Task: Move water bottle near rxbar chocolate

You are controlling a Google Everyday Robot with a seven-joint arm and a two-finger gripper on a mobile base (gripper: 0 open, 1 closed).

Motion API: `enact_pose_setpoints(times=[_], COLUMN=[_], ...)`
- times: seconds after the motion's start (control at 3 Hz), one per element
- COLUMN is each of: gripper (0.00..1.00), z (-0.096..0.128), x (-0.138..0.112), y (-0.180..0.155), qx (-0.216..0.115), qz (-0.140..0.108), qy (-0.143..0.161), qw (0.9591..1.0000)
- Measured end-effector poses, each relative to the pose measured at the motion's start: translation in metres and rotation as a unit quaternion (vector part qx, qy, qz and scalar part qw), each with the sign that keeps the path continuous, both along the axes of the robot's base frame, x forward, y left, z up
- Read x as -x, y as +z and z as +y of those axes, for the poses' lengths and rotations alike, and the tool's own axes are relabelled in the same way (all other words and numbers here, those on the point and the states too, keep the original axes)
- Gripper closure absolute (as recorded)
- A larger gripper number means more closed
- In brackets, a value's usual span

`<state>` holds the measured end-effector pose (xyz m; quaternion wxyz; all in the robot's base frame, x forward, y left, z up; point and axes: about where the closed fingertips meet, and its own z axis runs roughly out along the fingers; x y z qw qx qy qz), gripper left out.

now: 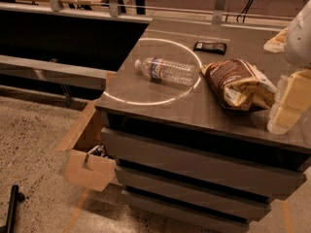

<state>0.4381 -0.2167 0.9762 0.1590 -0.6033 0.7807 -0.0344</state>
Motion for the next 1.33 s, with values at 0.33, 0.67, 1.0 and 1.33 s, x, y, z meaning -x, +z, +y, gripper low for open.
enact_pose_setpoints(times=[0.33, 0.67, 1.0, 1.33], gripper=[0.00, 0.00, 0.00, 0.00], z=[0.000, 0.008, 0.019, 0.033], x=[0.000, -0.007, -0.014, -0.023], y=[0.000, 0.001, -0.004, -0.009], qx=[0.000, -0.022, -0.073, -0.123], qz=[0.000, -0.019, -0.048, -0.074], qy=[0.000, -0.008, -0.003, 0.008], qw=[1.0000, 0.9995, 0.9961, 0.9896])
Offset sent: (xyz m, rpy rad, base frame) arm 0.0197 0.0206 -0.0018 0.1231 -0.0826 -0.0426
